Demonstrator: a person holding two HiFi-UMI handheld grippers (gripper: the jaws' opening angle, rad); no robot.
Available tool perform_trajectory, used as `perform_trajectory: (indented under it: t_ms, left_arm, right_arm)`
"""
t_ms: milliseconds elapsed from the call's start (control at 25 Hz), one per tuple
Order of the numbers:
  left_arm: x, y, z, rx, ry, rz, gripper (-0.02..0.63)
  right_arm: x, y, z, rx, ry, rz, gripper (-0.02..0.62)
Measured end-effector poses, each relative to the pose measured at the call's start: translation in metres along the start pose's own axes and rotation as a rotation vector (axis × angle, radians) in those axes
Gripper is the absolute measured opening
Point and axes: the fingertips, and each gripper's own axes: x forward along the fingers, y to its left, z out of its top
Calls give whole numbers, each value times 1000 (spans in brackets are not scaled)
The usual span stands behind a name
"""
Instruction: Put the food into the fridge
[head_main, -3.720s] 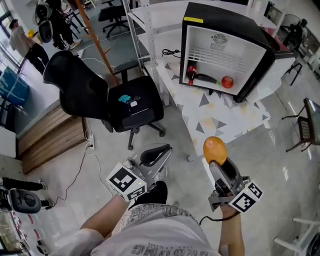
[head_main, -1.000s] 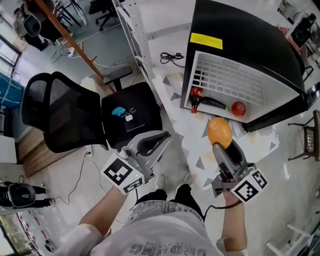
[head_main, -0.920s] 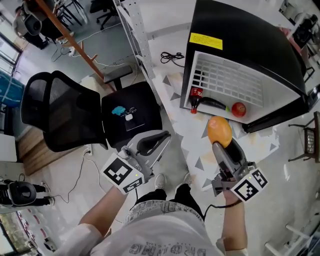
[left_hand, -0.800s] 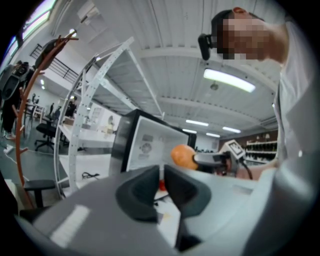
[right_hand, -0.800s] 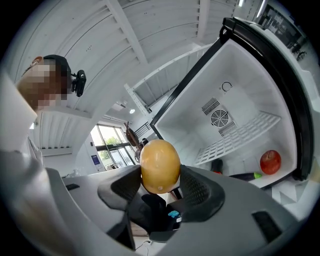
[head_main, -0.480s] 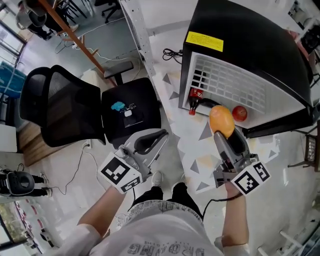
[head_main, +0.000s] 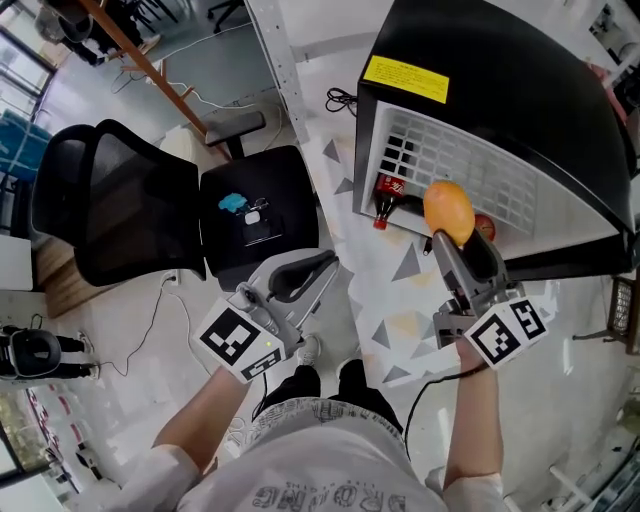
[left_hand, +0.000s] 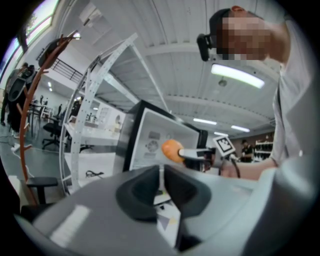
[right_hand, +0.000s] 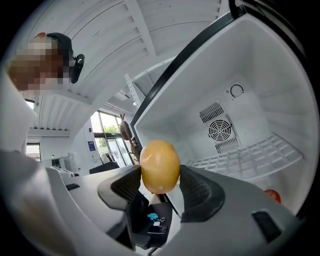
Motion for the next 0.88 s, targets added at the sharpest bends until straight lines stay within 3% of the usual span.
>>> perform_trajectory:
  t_ms: [440,880]
  left_arm:
    - [10,8,-8,-18,5,20,28]
    - [12,17,-19,-46,24,46,28]
  right_arm:
    - [35,-17,12,-134,27,-2,244]
    - [69,-40,-4,-235,89,-27,244]
